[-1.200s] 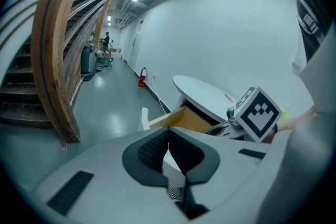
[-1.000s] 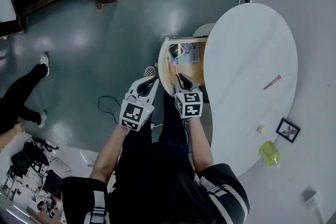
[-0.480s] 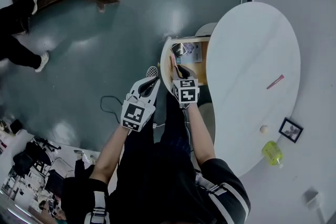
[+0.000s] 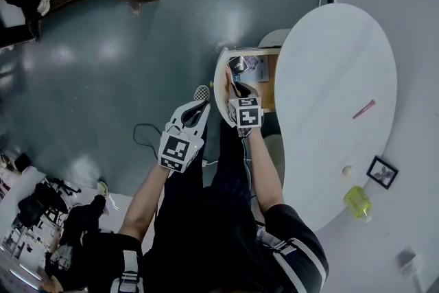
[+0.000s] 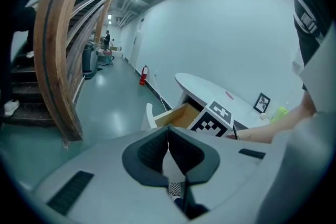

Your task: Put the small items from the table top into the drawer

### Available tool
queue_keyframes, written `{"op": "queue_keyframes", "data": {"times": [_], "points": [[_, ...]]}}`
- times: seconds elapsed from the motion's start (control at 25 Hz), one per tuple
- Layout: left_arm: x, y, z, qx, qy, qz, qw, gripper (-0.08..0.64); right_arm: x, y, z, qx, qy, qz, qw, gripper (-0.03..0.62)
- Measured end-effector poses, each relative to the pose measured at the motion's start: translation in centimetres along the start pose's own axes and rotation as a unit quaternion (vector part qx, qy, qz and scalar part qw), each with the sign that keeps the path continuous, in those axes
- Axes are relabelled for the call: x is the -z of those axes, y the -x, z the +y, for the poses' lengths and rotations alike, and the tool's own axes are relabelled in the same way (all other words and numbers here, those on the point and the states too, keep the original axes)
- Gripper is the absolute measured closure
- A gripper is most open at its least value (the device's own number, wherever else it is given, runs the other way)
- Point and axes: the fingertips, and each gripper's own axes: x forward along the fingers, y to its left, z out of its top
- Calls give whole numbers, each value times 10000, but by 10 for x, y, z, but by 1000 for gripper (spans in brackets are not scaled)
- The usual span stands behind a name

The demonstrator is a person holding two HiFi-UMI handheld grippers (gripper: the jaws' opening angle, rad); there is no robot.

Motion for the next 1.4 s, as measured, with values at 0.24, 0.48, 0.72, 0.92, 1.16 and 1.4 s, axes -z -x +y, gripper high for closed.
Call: {"op": "queue_keyframes", "data": {"times": [0.24,0.48,0.72,0.92,1.16,1.4], "points": [[1,0,0,8,28,8,10000,540,0,0,0,20,-62,-29,10000,525],[2,-1,2,17,49,14,10000,540,1,-1,-2,-65,-77,-121,9999,403],[0,0,3,-18,30,-16,10000,540,-1,1,-2,-67,-94,-126,9999,403],[-8,5,2,5,-22,-54,10000,540,-10,14,-2,50,-36,-264,9996,405],[-30,12,-4,25,-163,-182,9997,540,-31,42,-1,175,88,-586,9981,484],[-58,24,-14,44,-309,-326,9990,540,-52,77,6,239,121,-850,9960,531]]}}
